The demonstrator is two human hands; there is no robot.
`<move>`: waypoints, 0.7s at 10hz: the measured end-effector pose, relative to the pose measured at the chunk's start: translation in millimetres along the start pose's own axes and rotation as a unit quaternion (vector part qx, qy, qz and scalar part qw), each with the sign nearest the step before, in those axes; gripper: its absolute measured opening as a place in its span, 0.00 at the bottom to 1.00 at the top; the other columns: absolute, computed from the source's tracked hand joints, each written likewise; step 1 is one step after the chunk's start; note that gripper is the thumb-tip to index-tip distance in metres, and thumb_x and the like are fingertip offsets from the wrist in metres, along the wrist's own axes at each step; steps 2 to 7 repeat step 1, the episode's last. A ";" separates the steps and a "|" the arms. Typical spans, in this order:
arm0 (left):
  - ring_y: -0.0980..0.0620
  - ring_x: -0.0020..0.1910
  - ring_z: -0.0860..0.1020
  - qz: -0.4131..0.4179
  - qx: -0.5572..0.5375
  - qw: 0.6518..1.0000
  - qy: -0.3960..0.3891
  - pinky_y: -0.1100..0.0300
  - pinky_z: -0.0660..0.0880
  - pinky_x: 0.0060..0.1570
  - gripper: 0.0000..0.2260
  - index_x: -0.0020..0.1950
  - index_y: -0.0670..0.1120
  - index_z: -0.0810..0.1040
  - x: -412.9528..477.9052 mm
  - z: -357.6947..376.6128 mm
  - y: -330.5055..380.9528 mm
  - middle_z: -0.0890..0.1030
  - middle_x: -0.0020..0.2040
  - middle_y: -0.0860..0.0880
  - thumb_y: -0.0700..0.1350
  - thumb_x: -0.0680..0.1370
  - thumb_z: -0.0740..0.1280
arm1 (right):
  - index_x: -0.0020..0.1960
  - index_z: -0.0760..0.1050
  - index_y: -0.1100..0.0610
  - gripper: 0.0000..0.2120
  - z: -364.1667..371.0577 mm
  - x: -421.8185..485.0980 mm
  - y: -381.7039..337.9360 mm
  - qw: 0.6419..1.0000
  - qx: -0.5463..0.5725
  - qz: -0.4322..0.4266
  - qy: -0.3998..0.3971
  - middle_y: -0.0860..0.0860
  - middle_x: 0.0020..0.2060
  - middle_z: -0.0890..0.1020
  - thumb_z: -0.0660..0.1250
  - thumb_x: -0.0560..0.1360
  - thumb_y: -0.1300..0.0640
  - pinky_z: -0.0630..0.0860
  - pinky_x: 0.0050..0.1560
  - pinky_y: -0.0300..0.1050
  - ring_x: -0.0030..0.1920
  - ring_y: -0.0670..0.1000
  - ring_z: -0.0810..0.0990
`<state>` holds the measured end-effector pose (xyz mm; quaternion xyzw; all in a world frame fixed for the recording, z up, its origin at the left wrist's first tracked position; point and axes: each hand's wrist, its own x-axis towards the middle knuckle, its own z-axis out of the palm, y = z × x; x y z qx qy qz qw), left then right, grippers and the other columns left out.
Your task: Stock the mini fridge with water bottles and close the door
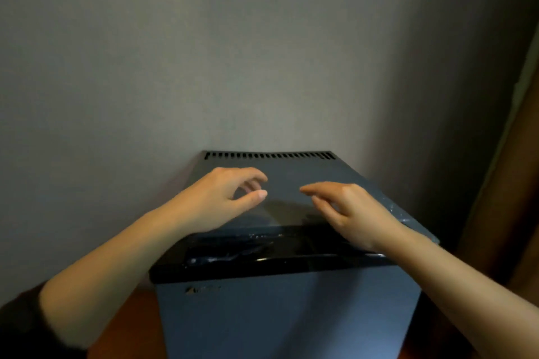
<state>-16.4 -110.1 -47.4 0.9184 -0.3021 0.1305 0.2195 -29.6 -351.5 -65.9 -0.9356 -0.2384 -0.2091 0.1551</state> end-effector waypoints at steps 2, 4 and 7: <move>0.68 0.52 0.76 0.037 -0.008 0.995 0.091 0.70 0.72 0.53 0.15 0.60 0.51 0.76 6.3 -14.7 14.1 0.78 0.48 0.63 0.56 0.77 0.62 | 0.60 0.78 0.52 0.13 -34.8 5.6 5.3 0.998 0.049 -0.022 0.043 0.48 0.54 0.84 0.61 0.79 0.54 0.75 0.58 0.51 0.54 0.50 0.82; 0.68 0.52 0.76 0.037 -0.008 0.995 0.091 0.70 0.72 0.53 0.15 0.60 0.51 0.76 6.3 -14.7 14.1 0.78 0.48 0.63 0.56 0.77 0.62 | 0.60 0.78 0.52 0.13 -34.8 5.6 5.3 0.998 0.049 -0.022 0.043 0.48 0.54 0.84 0.61 0.79 0.54 0.75 0.58 0.51 0.54 0.50 0.82; 0.68 0.52 0.76 0.037 -0.008 0.995 0.091 0.70 0.72 0.53 0.15 0.60 0.51 0.76 6.3 -14.7 14.1 0.78 0.48 0.63 0.56 0.77 0.62 | 0.60 0.78 0.52 0.13 -34.8 5.6 5.3 0.998 0.049 -0.022 0.043 0.48 0.54 0.84 0.61 0.79 0.54 0.75 0.58 0.51 0.54 0.50 0.82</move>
